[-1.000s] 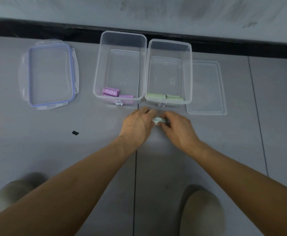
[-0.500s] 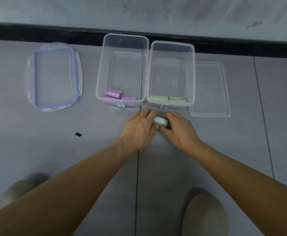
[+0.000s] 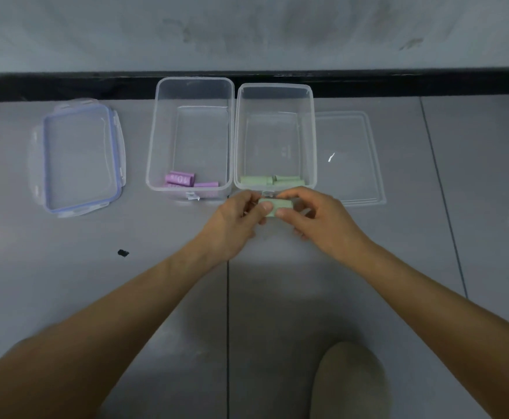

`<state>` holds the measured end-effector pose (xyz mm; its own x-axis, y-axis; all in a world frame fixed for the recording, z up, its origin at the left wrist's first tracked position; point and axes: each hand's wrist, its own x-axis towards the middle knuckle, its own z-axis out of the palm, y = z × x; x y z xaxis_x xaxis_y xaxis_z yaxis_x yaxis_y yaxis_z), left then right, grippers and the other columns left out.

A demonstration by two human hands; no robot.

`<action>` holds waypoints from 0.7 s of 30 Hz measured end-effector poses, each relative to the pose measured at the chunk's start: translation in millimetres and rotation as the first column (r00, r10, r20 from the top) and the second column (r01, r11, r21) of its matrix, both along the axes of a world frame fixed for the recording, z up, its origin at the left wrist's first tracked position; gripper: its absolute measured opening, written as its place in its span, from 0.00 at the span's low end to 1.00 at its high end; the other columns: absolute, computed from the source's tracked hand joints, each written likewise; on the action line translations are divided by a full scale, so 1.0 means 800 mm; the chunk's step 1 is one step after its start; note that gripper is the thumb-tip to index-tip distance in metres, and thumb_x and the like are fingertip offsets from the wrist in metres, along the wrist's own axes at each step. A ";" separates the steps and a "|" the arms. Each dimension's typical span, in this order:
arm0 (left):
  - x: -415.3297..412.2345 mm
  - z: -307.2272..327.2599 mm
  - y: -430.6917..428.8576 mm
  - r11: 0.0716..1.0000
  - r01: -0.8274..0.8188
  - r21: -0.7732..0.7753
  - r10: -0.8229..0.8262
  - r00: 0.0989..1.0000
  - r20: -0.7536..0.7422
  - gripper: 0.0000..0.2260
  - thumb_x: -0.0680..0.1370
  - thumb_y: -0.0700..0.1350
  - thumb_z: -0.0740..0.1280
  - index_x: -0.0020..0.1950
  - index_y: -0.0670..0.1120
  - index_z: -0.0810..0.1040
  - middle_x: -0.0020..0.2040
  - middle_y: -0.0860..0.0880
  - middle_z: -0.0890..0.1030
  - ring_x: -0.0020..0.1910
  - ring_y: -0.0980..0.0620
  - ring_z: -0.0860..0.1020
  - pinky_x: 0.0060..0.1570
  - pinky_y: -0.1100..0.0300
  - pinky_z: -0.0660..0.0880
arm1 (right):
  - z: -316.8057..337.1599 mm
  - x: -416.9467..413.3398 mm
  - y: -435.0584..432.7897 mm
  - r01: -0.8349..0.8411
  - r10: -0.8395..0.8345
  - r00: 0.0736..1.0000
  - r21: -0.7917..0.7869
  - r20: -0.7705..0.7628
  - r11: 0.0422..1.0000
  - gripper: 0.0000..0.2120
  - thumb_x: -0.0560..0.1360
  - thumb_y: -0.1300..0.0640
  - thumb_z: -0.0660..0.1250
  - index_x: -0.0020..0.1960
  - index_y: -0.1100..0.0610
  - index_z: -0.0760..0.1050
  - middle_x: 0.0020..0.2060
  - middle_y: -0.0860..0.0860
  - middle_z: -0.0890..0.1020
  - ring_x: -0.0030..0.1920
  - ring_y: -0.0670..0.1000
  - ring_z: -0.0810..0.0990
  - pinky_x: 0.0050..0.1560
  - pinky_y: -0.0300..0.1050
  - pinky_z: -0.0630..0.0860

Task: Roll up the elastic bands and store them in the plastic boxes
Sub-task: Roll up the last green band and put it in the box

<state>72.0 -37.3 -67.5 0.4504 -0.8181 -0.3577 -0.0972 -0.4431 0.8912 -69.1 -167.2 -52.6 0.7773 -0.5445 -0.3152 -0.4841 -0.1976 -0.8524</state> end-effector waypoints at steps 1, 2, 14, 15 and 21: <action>0.001 0.003 -0.005 1.000 0.010 -0.002 -0.010 1.000 0.005 0.10 0.81 0.48 0.63 0.53 0.42 0.76 0.43 0.46 0.80 0.46 0.44 0.79 0.41 0.52 0.79 | 0.004 -0.001 -0.006 -0.023 0.022 1.000 -0.057 -0.016 0.998 0.10 0.73 0.45 0.72 0.55 0.42 0.79 0.44 0.45 0.82 0.36 0.47 0.81 0.43 0.51 0.81; 0.002 0.006 -0.009 1.000 0.021 -0.003 -0.021 1.000 0.024 0.11 0.81 0.49 0.63 0.53 0.42 0.76 0.42 0.46 0.80 0.46 0.43 0.79 0.41 0.50 0.79 | 0.008 -0.001 -0.012 -0.052 0.048 0.998 -0.130 -0.031 0.990 0.11 0.73 0.43 0.72 0.55 0.40 0.79 0.46 0.43 0.81 0.37 0.45 0.80 0.45 0.49 0.81; 0.070 0.039 -0.068 0.999 -0.030 -0.016 0.033 0.975 0.218 0.13 0.81 0.54 0.62 0.52 0.45 0.77 0.40 0.50 0.80 0.37 0.51 0.78 0.42 0.47 0.80 | 0.057 0.093 -0.081 -0.334 0.282 0.942 -0.393 -0.184 0.857 0.18 0.76 0.45 0.69 0.63 0.48 0.77 0.53 0.45 0.81 0.47 0.45 0.79 0.52 0.44 0.76; 0.075 0.038 -0.071 0.999 -0.029 -0.015 0.031 0.973 0.229 0.13 0.81 0.54 0.62 0.53 0.45 0.77 0.40 0.50 0.80 0.39 0.50 0.78 0.43 0.46 0.80 | 0.057 0.101 -0.084 -0.353 0.294 0.934 -0.402 -0.202 0.845 0.18 0.76 0.45 0.69 0.63 0.49 0.78 0.53 0.45 0.81 0.47 0.46 0.78 0.53 0.45 0.76; 0.089 0.022 -0.077 0.998 -0.054 -0.007 0.054 0.961 0.271 0.13 0.81 0.54 0.62 0.55 0.46 0.77 0.41 0.51 0.81 0.42 0.52 0.79 0.46 0.47 0.79 | 0.048 0.133 -0.094 -0.492 0.381 0.866 -0.422 -0.323 0.761 0.15 0.76 0.45 0.67 0.60 0.50 0.78 0.48 0.46 0.81 0.46 0.48 0.78 0.49 0.49 0.77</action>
